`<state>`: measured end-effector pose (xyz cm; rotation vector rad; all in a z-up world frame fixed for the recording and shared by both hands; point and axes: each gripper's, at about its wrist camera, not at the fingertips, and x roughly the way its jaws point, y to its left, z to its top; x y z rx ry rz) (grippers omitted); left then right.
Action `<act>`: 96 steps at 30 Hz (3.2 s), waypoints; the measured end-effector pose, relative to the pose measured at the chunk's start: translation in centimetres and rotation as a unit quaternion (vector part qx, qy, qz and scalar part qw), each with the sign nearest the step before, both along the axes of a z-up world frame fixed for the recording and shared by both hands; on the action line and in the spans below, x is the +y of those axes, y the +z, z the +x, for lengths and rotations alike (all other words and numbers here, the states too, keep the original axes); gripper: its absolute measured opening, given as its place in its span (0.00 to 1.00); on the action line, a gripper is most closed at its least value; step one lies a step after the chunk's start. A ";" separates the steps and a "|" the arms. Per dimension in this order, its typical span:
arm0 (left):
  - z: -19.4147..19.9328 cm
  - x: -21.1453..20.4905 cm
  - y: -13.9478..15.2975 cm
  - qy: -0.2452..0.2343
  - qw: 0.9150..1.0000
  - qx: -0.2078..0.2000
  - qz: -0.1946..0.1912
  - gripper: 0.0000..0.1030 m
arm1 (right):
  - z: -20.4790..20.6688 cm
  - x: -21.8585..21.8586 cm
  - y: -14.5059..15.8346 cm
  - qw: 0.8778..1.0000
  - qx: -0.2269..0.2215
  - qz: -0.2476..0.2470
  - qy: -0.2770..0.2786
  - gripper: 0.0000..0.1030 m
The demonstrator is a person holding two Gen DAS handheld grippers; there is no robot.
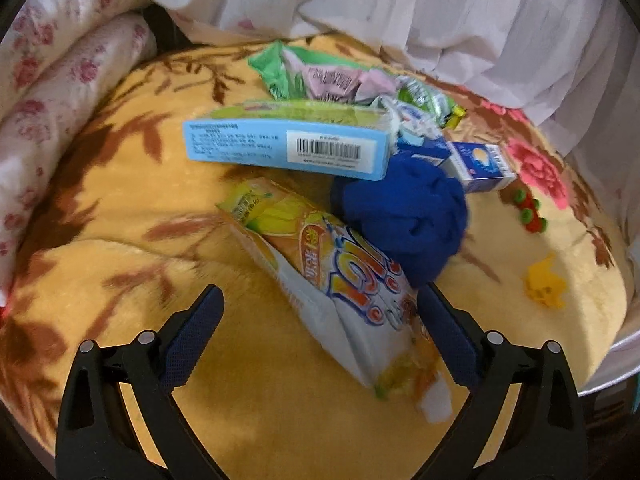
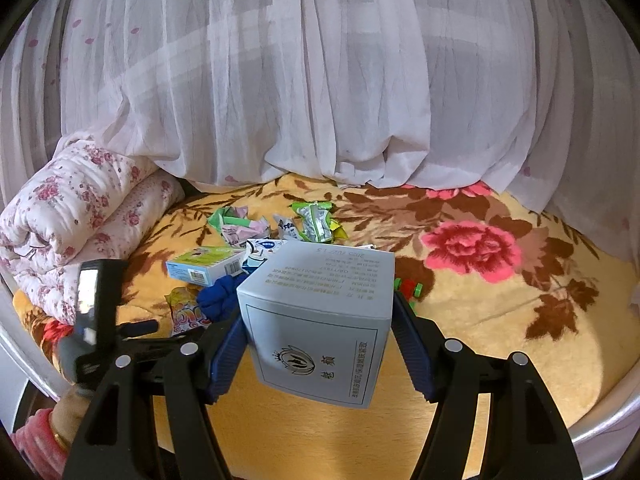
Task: Collect trash
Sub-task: 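Grasp the white cube box with the right tool while the left tool grasps the orange snack wrapper, then carry both items down to the orange bin and open both tools, then grasp the yellow plastic piece with the right tool while the left tool reaches the blue cloth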
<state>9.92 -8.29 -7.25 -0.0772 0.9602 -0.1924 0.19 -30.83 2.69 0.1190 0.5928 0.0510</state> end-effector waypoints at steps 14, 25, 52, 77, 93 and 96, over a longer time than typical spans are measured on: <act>-1.9 1.9 2.5 -0.020 0.999 -0.017 -0.035 0.50 | -0.4 0.0 -0.1 1.000 -0.001 0.011 0.006 0.65; -10.3 2.1 9.1 -0.095 0.990 -0.097 -0.021 0.50 | -4.0 2.0 1.8 0.999 -0.019 0.002 0.042 0.65; -19.7 0.8 -10.0 -0.252 0.955 0.157 0.028 0.46 | -10.9 10.2 -17.6 0.948 0.255 -0.044 0.185 0.66; -18.4 3.2 -12.0 -0.170 0.971 0.165 0.042 0.76 | -9.8 9.7 -18.8 0.948 0.276 -0.025 0.159 0.84; -17.4 3.4 -4.3 -0.170 0.981 0.093 -0.020 0.77 | -8.5 6.6 -11.3 0.972 0.191 -0.001 0.140 0.89; -16.8 3.5 -1.1 -0.165 0.985 0.048 -0.032 0.85 | -7.0 4.9 -8.6 0.985 0.135 -0.018 0.106 0.90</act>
